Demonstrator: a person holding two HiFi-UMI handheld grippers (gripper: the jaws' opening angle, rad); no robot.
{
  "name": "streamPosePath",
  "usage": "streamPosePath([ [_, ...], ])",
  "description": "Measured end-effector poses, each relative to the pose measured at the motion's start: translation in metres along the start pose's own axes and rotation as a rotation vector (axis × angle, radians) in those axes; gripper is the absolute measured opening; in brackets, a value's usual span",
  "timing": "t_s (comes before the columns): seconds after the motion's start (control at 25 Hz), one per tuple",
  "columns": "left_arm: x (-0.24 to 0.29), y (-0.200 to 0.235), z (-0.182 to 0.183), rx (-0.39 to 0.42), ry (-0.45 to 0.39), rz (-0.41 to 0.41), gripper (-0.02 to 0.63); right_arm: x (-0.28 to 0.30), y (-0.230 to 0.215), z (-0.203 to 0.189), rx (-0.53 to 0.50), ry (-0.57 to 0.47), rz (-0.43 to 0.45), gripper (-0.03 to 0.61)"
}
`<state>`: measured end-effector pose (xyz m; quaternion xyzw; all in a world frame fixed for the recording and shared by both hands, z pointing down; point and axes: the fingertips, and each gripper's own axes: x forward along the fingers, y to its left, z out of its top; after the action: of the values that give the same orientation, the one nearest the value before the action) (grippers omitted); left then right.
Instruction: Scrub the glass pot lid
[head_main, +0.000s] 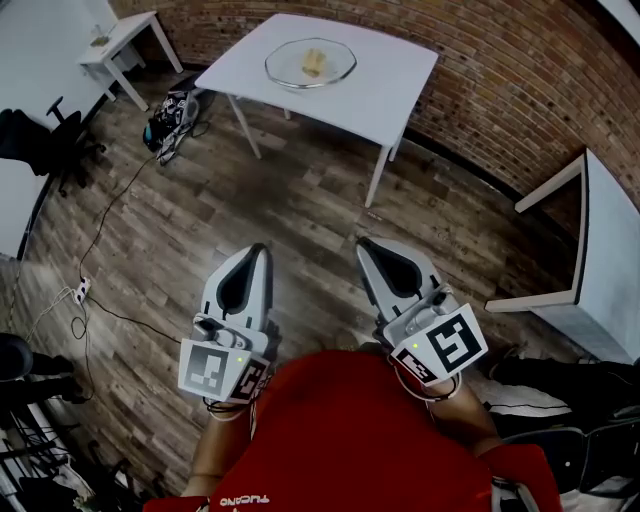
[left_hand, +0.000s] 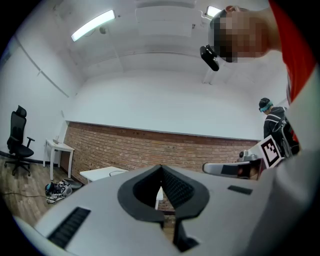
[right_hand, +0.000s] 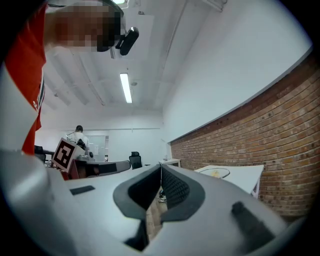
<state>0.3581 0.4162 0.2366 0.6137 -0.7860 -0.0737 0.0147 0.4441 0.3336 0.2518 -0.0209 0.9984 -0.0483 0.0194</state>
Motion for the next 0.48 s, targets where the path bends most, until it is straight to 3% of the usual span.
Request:
streamPosePath([
  [0.48, 0.049, -0.020, -0.008, 0.037, 0.010, 0.037, 0.017, -0.014, -0.058, 0.009, -0.015, -0.023, 0.012, 0.029],
])
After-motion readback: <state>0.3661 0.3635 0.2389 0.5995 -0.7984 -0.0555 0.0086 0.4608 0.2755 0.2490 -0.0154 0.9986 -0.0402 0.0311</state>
